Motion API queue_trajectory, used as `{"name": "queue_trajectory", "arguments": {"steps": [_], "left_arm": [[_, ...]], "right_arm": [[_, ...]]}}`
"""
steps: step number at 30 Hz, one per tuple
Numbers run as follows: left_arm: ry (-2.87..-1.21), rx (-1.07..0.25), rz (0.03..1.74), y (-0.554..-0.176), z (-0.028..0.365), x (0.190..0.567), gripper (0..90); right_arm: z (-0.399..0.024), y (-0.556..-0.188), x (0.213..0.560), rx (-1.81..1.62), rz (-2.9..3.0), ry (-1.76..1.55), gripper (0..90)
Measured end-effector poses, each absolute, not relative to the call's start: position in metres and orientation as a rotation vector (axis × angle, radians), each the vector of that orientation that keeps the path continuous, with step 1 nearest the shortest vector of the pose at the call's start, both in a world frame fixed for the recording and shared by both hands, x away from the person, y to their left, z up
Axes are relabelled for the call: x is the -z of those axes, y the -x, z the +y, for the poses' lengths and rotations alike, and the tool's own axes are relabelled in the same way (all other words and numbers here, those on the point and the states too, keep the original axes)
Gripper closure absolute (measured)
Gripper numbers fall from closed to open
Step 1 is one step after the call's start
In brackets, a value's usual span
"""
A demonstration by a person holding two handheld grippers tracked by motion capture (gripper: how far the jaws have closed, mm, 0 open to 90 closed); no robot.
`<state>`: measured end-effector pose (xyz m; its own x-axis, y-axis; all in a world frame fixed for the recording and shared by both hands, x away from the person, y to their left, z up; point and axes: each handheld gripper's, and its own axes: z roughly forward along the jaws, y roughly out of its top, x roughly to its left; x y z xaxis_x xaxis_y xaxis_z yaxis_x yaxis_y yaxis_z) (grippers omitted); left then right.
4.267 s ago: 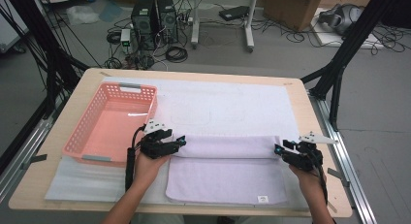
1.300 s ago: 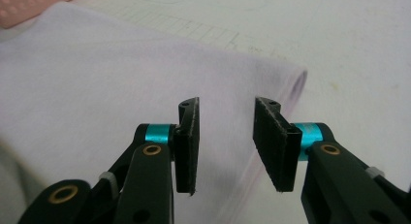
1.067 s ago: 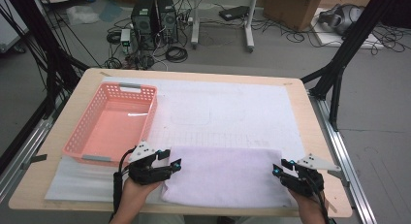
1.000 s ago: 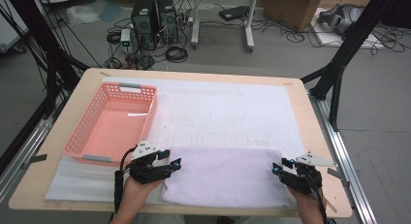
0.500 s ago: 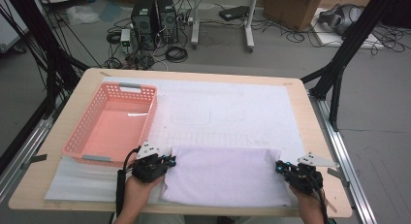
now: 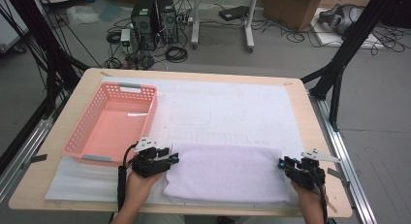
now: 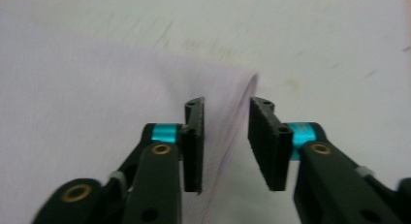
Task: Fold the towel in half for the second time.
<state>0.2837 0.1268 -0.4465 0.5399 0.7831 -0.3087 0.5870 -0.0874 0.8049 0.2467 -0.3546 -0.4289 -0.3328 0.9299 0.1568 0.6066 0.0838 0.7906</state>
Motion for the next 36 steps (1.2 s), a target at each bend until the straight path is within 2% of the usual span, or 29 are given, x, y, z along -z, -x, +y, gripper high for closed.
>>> {"name": "queue_trajectory", "arguments": {"steps": [5, 7, 10, 12, 14, 15, 16, 17, 24, 29, 36], "left_arm": [[-1.813, -0.256, 1.18, -0.302, 0.119, 0.445, 40.5], [-1.804, -0.255, 1.195, -0.308, 0.117, 0.446, 40.7], [-1.813, -0.23, 1.205, -0.312, 0.115, 0.452, 41.2], [-1.815, -0.24, 1.193, -0.313, 0.114, 0.453, 44.3], [-1.843, -0.271, 1.179, -0.312, 0.112, 0.453, 55.6], [-1.857, -0.233, 1.141, -0.312, 0.112, 0.454, 70.0], [-1.865, -0.252, 1.141, -0.311, 0.109, 0.453, 79.3], [-1.867, -0.255, 1.147, -0.311, 0.109, 0.452, 80.9], [-1.767, -0.286, 1.187, -0.316, 0.111, 0.448, 82.2], [-1.735, -0.365, 1.175, -0.336, 0.103, 0.431, 82.1], [-1.716, -0.393, 1.193, -0.366, 0.094, 0.422, 82.0]], "right_arm": [[-0.351, -0.269, 0.424, -1.165, 2.04, -1.479, 51.0], [-0.347, -0.28, 0.431, -1.106, 2.078, -1.461, 49.2], [-0.345, -0.291, 0.443, -1.048, 2.114, -1.502, 50.0], [-0.347, -0.29, 0.447, -1.074, 2.114, -1.486, 54.7], [-0.35, -0.289, 0.45, -1.106, 2.118, -1.468, 63.6], [-0.35, -0.289, 0.45, -1.128, 2.123, -1.479, 72.5], [-0.351, -0.289, 0.45, -1.159, 2.14, -1.491, 77.4], [-0.351, -0.289, 0.449, -1.163, 2.14, -1.503, 79.9], [-0.353, -0.296, 0.443, -1.202, 2.049, -1.485, 82.3], [-0.355, -0.313, 0.435, -1.203, 1.99, -1.471, 82.3], [-0.356, -0.34, 0.432, -1.158, 1.922, -1.525, 82.0]]}}
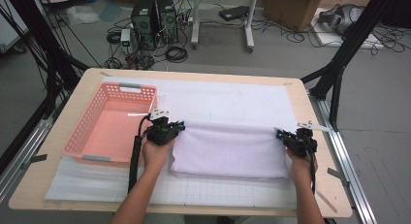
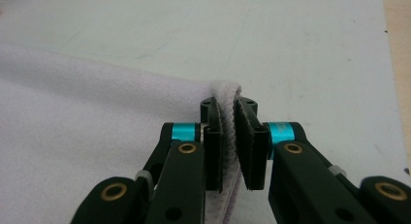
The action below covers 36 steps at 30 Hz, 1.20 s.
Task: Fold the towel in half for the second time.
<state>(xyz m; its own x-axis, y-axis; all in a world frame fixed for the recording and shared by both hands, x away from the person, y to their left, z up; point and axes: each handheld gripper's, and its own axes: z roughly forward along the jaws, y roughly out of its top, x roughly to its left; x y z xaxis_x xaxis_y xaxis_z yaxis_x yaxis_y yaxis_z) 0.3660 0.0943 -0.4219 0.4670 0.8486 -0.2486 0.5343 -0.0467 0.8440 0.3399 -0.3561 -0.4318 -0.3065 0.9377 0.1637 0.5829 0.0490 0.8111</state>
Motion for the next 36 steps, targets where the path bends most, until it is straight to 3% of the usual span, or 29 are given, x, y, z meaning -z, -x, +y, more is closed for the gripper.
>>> {"name": "queue_trajectory", "arguments": {"steps": [9, 11, 13, 14, 20, 26, 29, 36], "left_arm": [[-1.696, -0.399, 1.172, -0.382, 0.094, 0.429, 80.0], [-1.686, -0.38, 1.167, -0.38, 0.095, 0.428, 65.4], [-1.68, -0.376, 1.144, -0.376, 0.096, 0.426, 56.5], [-1.682, -0.368, 1.135, -0.375, 0.097, 0.425, 53.4], [-1.69, -0.309, 1.079, -0.358, 0.098, 0.422, 53.1], [-1.757, -0.302, 1.027, -0.335, 0.093, 0.426, 52.6], [-1.793, -0.27, 1.029, -0.324, 0.093, 0.43, 63.5], [-1.809, -0.265, 1.053, -0.304, 0.102, 0.44, 64.7]], "right_arm": [[-0.347, -0.366, 0.428, -1.097, 1.909, -1.526, 80.4], [-0.345, -0.368, 0.43, -1.094, 1.908, -1.547, 70.6], [-0.346, -0.369, 0.432, -1.116, 1.922, -1.581, 59.4], [-0.348, -0.367, 0.433, -1.123, 1.919, -1.596, 58.2], [-0.358, -0.35, 0.426, -1.202, 1.883, -1.59, 56.7], [-0.36, -0.333, 0.422, -1.27, 1.909, -1.54, 61.3], [-0.359, -0.322, 0.424, -1.29, 1.956, -1.5, 62.7], [-0.352, -0.295, 0.435, -1.281, 2.082, -1.414, 62.3]]}}
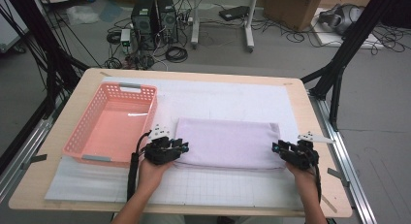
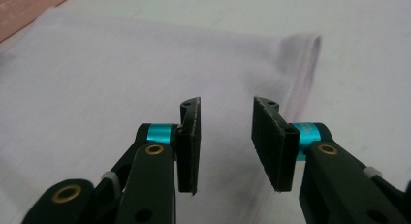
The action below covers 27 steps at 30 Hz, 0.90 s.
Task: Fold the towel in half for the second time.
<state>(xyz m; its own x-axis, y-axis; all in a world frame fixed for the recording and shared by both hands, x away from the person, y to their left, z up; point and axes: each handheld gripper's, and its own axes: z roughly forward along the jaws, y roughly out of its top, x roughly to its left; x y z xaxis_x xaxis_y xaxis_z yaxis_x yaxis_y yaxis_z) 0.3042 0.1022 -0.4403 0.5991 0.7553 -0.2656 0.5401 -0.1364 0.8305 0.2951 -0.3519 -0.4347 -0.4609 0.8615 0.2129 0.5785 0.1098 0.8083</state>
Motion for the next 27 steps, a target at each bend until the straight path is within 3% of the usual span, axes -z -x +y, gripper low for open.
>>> {"name": "queue_trajectory", "arguments": {"steps": [4, 8, 18, 21, 24, 27], "left_arm": [[-1.858, -0.264, 1.04, -0.295, 0.105, 0.444, 65.9], [-1.891, -0.278, 1.025, -0.28, 0.108, 0.446, 73.7], [-1.878, -0.285, 1.029, -0.268, 0.115, 0.451, 72.4], [-1.841, -0.284, 1.024, -0.266, 0.118, 0.45, 57.8], [-1.803, -0.311, 0.982, -0.262, 0.119, 0.448, 49.6], [-1.762, -0.342, 0.921, -0.258, 0.116, 0.443, 37.8]], "right_arm": [[-0.347, -0.284, 0.438, -1.235, 2.161, -1.359, 64.1], [-0.342, -0.271, 0.439, -1.191, 2.226, -1.283, 70.3], [-0.353, -0.25, 0.445, -1.178, 2.237, -1.271, 72.4], [-0.356, -0.243, 0.442, -1.195, 2.205, -1.26, 67.3], [-0.359, -0.235, 0.437, -1.222, 2.15, -1.231, 63.2], [-0.361, -0.227, 0.431, -1.267, 2.091, -1.193, 52.0]]}}
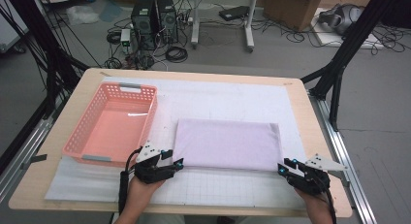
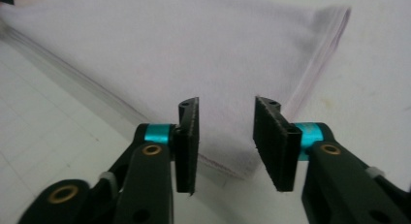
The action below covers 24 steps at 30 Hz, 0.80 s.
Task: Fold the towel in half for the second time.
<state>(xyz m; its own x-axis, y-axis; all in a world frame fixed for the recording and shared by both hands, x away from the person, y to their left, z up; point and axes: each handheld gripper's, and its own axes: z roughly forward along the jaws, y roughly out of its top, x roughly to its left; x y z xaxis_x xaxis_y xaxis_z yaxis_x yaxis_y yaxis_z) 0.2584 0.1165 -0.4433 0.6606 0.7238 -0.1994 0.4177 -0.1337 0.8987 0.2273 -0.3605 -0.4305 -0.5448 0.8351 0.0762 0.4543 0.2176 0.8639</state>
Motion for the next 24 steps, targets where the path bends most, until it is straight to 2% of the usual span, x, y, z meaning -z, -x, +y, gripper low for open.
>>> {"name": "queue_trajectory", "arguments": {"steps": [2, 5, 8, 24], "left_arm": [[-1.744, -0.354, 0.908, -0.257, 0.117, 0.442, 30.5], [-1.734, -0.352, 0.931, -0.258, 0.119, 0.441, 26.5], [-1.71, -0.361, 0.918, -0.257, 0.122, 0.44, 21.6], [-1.707, -0.346, 0.945, -0.26, 0.127, 0.441, 23.5]], "right_arm": [[-0.361, -0.226, 0.428, -1.289, 2.049, -1.185, 41.5], [-0.361, -0.228, 0.43, -1.274, 2.005, -1.212, 24.9], [-0.363, -0.23, 0.431, -1.266, 2.017, -1.203, 23.6], [-0.367, -0.226, 0.429, -1.262, 1.98, -1.214, 21.8]]}}
